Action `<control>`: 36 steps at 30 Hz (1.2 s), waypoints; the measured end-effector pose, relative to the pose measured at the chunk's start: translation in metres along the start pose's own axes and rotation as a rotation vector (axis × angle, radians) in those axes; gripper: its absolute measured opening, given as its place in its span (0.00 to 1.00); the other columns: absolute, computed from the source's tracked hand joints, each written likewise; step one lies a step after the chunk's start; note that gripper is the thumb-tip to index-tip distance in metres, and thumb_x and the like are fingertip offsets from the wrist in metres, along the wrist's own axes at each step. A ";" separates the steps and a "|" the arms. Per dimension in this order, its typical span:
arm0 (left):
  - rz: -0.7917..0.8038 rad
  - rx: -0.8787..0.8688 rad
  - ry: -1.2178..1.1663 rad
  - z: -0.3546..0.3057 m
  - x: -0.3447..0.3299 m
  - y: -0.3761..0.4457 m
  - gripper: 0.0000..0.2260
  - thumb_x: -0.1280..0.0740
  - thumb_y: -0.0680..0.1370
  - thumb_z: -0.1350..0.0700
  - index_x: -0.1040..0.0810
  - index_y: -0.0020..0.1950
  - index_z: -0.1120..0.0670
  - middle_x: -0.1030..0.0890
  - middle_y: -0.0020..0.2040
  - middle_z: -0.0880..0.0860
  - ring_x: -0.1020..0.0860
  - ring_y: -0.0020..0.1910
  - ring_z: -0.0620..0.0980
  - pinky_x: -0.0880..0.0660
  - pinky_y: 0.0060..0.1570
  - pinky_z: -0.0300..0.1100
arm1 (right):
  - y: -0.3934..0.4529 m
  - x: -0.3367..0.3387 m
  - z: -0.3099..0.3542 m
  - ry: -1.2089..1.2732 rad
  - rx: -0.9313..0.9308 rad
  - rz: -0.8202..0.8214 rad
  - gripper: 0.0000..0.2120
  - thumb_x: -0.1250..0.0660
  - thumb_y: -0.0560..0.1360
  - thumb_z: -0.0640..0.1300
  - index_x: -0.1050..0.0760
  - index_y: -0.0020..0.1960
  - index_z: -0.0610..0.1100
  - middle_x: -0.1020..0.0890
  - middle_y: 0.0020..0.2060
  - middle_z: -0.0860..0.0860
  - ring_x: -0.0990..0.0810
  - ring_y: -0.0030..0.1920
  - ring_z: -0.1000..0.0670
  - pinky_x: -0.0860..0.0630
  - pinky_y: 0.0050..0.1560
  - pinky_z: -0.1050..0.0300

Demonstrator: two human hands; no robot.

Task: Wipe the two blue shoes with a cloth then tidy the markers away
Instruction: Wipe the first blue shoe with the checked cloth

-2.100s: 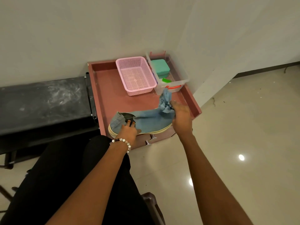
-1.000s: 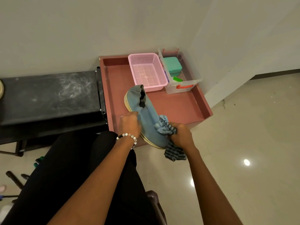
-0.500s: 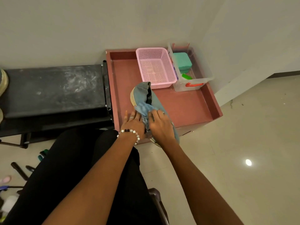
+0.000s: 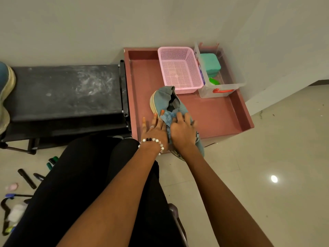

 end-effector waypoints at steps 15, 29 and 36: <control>0.030 0.087 -0.021 0.001 -0.007 0.003 0.50 0.34 0.71 0.34 0.63 0.78 0.51 0.68 0.77 0.49 0.69 0.74 0.56 0.74 0.61 0.65 | -0.005 -0.026 -0.011 -0.074 0.078 0.024 0.29 0.39 0.77 0.49 0.44 0.75 0.42 0.37 0.69 0.46 0.40 0.67 0.42 0.35 0.61 0.44; 0.033 0.124 0.040 0.002 -0.012 0.004 0.49 0.35 0.73 0.35 0.68 0.77 0.52 0.78 0.72 0.49 0.71 0.73 0.57 0.77 0.58 0.66 | -0.045 -0.042 -0.016 -0.076 -0.029 -0.066 0.30 0.25 0.63 0.44 0.25 0.62 0.37 0.22 0.52 0.44 0.23 0.50 0.41 0.24 0.44 0.47; 0.107 0.126 0.032 -0.001 -0.003 0.004 0.53 0.41 0.69 0.26 0.72 0.75 0.51 0.76 0.72 0.49 0.72 0.73 0.57 0.76 0.58 0.68 | 0.027 -0.008 -0.004 -0.047 0.048 -0.048 0.19 0.47 0.80 0.46 0.33 0.68 0.42 0.36 0.69 0.47 0.39 0.67 0.42 0.37 0.59 0.47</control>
Point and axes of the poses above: each hand's wrist, its own y-axis towards the middle knuckle, its own x-axis out of the back of the hand, z = x × y, the point moved 3 cm from there along y, towards the middle knuckle
